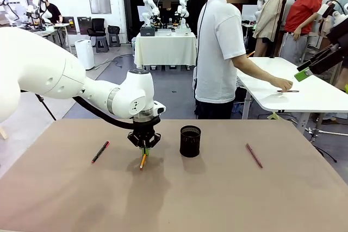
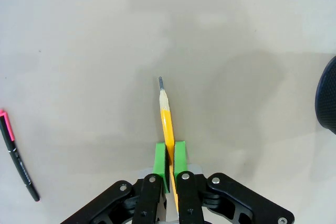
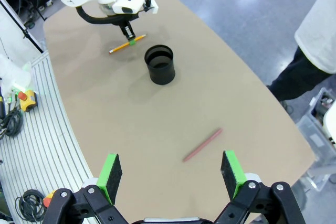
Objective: Place the pens into the pen holder.
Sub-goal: Pick up a writing instrument from the table and place it into the Pen holder.
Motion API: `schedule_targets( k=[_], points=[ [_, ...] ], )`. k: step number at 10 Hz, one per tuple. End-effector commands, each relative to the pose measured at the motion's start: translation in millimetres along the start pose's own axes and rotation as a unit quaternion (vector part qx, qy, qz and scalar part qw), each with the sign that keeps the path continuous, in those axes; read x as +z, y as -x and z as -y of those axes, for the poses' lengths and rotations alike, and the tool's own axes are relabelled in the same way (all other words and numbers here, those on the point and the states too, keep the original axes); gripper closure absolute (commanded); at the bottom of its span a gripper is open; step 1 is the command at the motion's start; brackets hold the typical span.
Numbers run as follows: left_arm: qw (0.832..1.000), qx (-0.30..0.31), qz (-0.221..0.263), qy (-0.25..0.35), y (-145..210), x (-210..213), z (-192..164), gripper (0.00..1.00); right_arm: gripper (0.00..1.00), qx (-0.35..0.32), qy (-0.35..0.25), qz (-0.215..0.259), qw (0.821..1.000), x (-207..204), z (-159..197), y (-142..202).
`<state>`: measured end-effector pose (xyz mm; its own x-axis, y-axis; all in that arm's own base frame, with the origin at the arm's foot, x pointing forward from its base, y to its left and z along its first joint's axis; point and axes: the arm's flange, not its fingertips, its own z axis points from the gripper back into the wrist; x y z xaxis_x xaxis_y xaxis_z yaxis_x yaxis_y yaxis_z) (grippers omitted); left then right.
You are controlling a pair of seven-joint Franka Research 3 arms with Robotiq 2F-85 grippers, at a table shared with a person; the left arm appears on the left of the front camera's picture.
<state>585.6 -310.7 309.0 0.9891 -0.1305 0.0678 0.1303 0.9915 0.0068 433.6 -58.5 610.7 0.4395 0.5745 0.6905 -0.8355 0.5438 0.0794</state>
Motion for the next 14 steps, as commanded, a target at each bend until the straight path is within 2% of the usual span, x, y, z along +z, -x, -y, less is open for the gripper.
schedule_targets(
  k=[1,4,5,6,7,8,9,10,12,13,14],
  points=[
    [0.999,-0.016,-0.021,0.045,14,17,-17,1.0,0.0,0.004,-0.003,0.005,1.0,1,-1,-1],
    [0.986,-0.077,-0.004,0.151,31,75,-31,1.0,0.0,0.004,-0.003,0.005,1.0,1,-1,-1],
    [0.975,-0.109,0.0,0.196,39,96,-32,1.0,0.0,0.004,-0.003,0.005,1.0,1,-1,-1],
    [0.96,-0.141,0.029,0.239,47,115,-35,1.0,0.0,0.004,-0.003,0.005,1.0,1,-1,-1],
    [0.937,-0.179,0.077,0.291,53,132,-36,1.0,0.0,0.004,-0.003,0.005,1.0,1,-1,-1],
    [0.906,-0.206,0.126,0.348,62,145,-34,1.0,0.0,0.004,-0.003,0.005,1.0,1,-1,-1],
    [0.85,-0.251,0.177,0.428,67,158,-35,1.0,0.0,0.004,-0.003,0.005,1.0,1,-1,-1],
    [0.818,-0.261,0.219,0.463,70,167,-35,1.0,0.0,0.004,-0.003,0.005,1.0,1,-1,-1],
    [0.776,-0.239,0.315,0.491,64,175,-33,1.0,0.0,0.004,-0.003,0.005,1.0,1,-1,-1],
    [0.761,-0.209,0.383,0.479,60,168,-25,1.0,0.0,0.004,-0.003,0.005,1.0,1,-1,-1],
    [0.743,-0.204,0.449,0.452,57,160,-16,1.0,0.0,0.004,-0.003,0.005,1.0,1,-1,-1]
  ],
)
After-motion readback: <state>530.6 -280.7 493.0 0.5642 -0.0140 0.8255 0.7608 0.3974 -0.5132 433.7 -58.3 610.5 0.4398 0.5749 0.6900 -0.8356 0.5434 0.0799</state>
